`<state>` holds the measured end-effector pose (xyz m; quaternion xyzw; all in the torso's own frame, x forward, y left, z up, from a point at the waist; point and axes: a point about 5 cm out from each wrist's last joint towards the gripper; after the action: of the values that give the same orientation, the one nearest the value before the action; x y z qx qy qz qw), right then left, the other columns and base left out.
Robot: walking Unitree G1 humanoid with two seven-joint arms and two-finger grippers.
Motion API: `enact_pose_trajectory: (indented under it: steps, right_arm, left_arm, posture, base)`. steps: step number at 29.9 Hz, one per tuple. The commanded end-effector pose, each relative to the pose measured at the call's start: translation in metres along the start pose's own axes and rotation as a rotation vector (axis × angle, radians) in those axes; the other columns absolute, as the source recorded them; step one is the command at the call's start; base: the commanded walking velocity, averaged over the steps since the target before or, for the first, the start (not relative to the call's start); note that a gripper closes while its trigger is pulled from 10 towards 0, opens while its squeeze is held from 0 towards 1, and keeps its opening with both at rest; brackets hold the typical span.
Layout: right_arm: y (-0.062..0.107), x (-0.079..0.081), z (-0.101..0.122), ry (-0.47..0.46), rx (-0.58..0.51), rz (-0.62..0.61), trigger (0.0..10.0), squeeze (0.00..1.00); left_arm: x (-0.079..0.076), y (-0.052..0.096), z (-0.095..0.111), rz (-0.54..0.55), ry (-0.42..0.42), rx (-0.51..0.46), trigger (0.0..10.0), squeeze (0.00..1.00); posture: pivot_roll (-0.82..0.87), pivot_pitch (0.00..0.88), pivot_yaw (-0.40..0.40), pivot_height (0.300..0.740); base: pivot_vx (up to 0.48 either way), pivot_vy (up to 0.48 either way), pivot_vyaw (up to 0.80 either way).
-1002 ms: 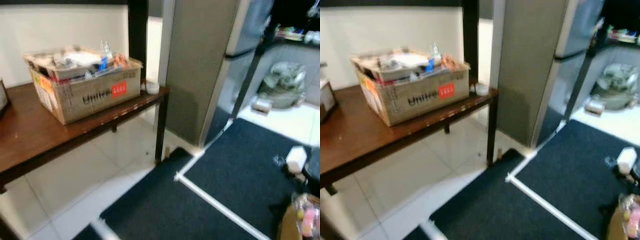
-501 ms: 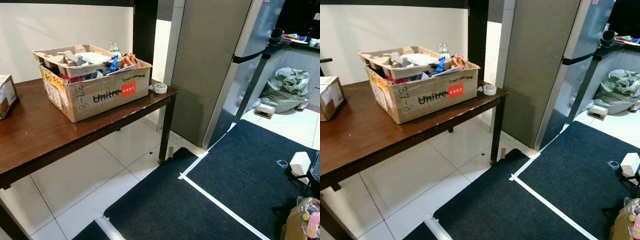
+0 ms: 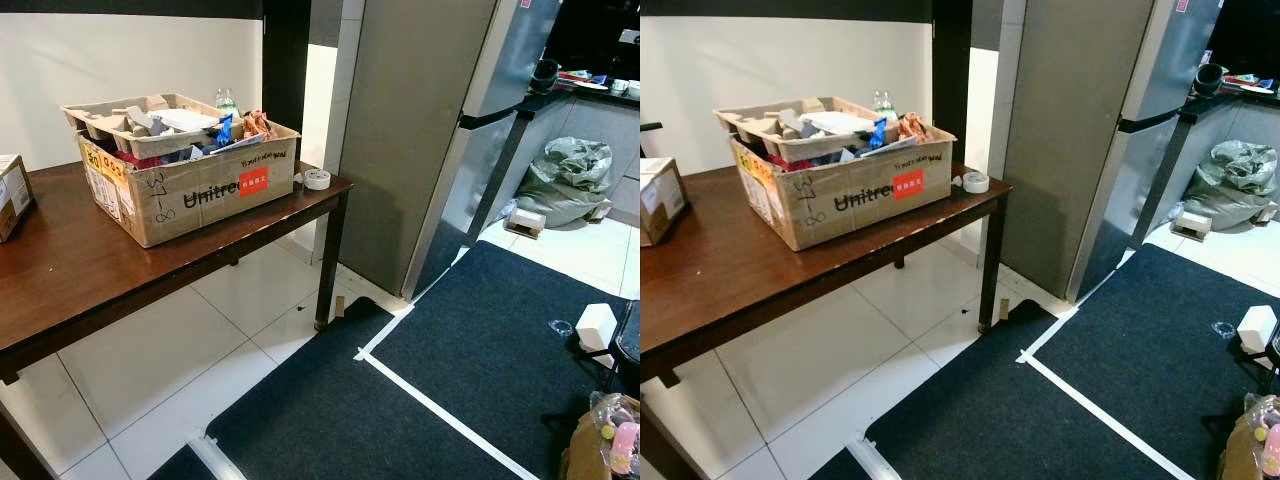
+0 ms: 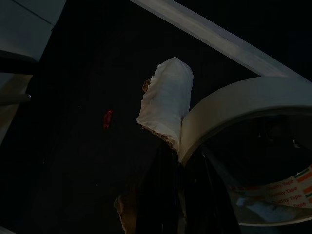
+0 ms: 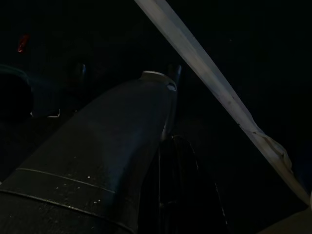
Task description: Picking trash to rubbish bin
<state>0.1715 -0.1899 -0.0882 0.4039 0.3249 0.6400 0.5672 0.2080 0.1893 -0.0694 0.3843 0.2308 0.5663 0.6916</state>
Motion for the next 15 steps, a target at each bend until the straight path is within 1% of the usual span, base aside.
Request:
enact_pose_trajectory:
  steps: [1, 6, 15]
  right_arm:
    - [0.0007, -0.0018, -0.0056, -0.025, 0.012, -0.013, 10.0, 0.0]
    - [0.0009, -0.0028, -0.0058, -0.034, 0.011, -0.019, 10.0, 0.0]
    - [0.0013, -0.0037, -0.0073, -0.04, 0.014, -0.023, 10.0, 0.0]
  left_arm:
    - [-0.0038, -0.0001, -0.0031, -0.009, 0.013, 0.01, 10.0, 0.0]
    - [-0.0036, -0.0002, -0.0017, -0.022, 0.003, 0.006, 10.0, 0.0]
    - [-0.0036, -0.0004, -0.0005, -0.027, 0.003, 0.005, 10.0, 0.0]
  posture:
    - [-0.1, 0.092, -0.035, 0.74]
    - [-0.1, 0.096, -0.028, 0.74]
    - [-0.1, 0.096, -0.027, 0.74]
  base:
    - [0.0, 0.0, 0.0]
    - [0.0, 0.0, 0.0]
    - [0.306, 0.0, 0.0]
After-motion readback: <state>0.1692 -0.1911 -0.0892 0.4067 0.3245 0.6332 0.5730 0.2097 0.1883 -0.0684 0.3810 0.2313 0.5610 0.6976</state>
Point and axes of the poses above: a point about 5 cm out from each wrist's last joint towards the gripper, its own y axis pointing back from the gripper into the wrist, its own z axis along the axis of the wrist's last joint, x = y × z, and after that the axes turned 5 degrees about -y, right-handed
